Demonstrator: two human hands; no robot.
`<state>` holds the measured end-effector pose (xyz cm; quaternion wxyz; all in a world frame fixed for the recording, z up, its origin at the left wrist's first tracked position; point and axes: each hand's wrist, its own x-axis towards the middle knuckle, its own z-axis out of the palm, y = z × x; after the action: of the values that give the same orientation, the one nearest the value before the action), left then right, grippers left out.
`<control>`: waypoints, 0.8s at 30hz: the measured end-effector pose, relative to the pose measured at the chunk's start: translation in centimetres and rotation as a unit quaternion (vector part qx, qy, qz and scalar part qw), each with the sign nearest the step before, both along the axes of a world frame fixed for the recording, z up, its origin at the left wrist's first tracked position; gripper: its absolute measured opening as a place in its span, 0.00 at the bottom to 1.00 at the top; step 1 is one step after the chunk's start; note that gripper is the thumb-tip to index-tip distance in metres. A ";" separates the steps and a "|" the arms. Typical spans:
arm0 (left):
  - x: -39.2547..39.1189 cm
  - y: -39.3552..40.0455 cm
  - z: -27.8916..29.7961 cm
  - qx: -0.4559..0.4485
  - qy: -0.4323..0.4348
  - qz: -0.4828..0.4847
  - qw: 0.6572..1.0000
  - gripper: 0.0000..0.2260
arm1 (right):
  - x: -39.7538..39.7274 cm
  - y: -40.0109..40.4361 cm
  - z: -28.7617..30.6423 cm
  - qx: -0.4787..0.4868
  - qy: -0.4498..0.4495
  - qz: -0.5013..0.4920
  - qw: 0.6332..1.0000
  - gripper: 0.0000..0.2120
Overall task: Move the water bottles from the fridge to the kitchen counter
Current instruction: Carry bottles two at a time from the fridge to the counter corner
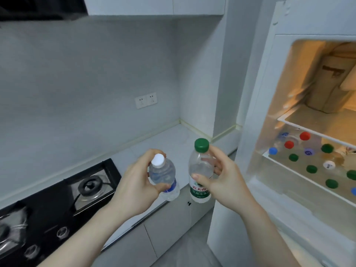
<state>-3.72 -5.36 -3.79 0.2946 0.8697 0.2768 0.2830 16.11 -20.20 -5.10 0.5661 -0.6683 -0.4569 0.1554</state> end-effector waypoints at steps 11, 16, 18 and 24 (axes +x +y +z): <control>-19.6 -0.6 -1.2 -0.032 -0.014 0.170 0.985 0.31 | -15.9 6.7 -0.4 -0.038 -0.041 0.159 0.986 0.33; -30.2 -1.9 -2.6 -0.036 -0.006 0.283 0.958 0.30 | -25.5 10.8 -1.2 -0.049 -0.038 0.278 0.959 0.33; -34.7 -2.4 -3.0 -0.048 -0.014 0.333 0.942 0.31 | -29.9 12.9 -1.1 -0.050 -0.040 0.334 0.940 0.33; -46.8 -4.3 -3.7 -0.052 -0.020 0.476 0.878 0.30 | -43.0 18.3 -1.4 -0.060 -0.049 0.481 0.873 0.33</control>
<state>-50.50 -9.66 -7.52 0.1747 0.6105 0.6658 0.3917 -26.86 -1.94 -6.46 0.3571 -0.4054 -0.7392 0.4022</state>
